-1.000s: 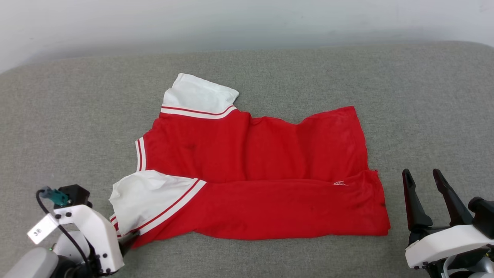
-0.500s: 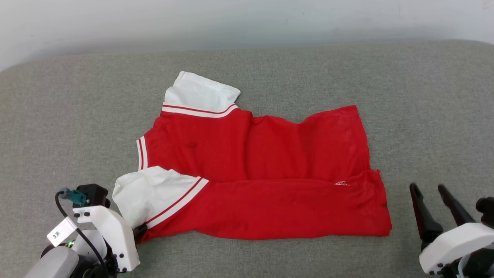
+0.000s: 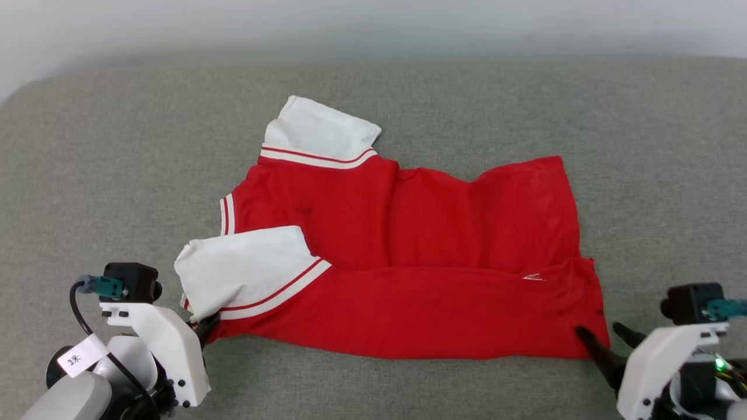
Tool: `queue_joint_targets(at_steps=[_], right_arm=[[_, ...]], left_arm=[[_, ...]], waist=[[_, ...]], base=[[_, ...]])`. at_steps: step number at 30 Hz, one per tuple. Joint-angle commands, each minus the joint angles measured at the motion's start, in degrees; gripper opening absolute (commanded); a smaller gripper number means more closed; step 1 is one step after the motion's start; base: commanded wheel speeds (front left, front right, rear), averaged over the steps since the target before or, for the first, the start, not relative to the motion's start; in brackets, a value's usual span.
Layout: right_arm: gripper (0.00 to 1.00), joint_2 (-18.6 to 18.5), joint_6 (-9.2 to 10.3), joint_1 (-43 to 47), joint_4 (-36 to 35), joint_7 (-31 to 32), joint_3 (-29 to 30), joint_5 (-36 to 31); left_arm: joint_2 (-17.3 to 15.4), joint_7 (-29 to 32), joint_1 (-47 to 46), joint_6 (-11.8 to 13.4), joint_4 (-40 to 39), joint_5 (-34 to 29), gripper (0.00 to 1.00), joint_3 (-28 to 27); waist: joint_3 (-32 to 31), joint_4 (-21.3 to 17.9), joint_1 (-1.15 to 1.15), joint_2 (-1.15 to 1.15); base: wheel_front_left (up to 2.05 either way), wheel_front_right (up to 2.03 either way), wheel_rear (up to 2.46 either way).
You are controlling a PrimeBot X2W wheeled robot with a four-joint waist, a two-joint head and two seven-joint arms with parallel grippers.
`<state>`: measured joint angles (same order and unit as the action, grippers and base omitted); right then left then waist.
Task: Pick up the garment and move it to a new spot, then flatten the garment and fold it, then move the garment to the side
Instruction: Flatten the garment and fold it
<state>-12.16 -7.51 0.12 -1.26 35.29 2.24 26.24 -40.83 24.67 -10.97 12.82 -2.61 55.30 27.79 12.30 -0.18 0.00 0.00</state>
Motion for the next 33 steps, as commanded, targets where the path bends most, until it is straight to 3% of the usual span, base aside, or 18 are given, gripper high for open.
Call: queue_joint_targets(at_steps=[1,7,8,10,17,23,33], right_arm=[[1.00,-0.4,0.05,-1.6,1.2,0.5,-1.0,0.3],[1.00,-0.3,0.04,-3.9,7.3,4.2,-5.3,1.9],[0.76,-0.4,0.03,-3.8,8.3,5.1,-6.0,1.9],[0.00,0.0,0.03,-4.2,9.4,5.7,-7.0,2.8],[0.00,-2.2,0.08,-5.6,8.2,3.7,-5.0,2.4],[0.00,-3.5,0.08,-1.5,4.8,3.7,-2.6,1.9],[0.00,-0.6,0.08,9.9,-0.9,6.5,-0.2,2.3]], left_arm=[[-0.1,-0.2,0.1,0.4,-0.7,-0.3,0.00,-0.1],[0.1,-0.8,-1.0,0.3,-1.4,-0.8,0.00,0.0],[0.3,-0.9,-0.9,0.3,-1.3,-0.9,0.00,0.0],[0.4,-1.1,-0.8,0.3,-1.0,-0.9,0.00,0.1],[0.3,-2.5,0.4,0.6,-1.0,-1.6,0.00,0.1],[-0.6,-2.4,3.6,1.6,-2.1,-1.4,0.00,0.6],[-3.4,-1.5,14.5,4.9,-5.1,1.7,0.00,0.2]], waist=[[1.3,0.4,0.00,0.00],[3.6,1.3,0.00,0.00],[3.8,1.4,0.00,0.00],[3.9,1.5,0.00,0.00],[1.9,1.5,0.00,0.00],[-2.9,1.5,0.00,0.00],[-9.4,0.6,0.00,0.00]], base=[[0.00,0.00,0.00],[0.00,0.00,0.00],[0.00,0.00,0.00],[0.00,0.00,0.00],[0.00,0.00,0.00],[0.00,0.00,0.00],[0.00,0.00,0.00]])
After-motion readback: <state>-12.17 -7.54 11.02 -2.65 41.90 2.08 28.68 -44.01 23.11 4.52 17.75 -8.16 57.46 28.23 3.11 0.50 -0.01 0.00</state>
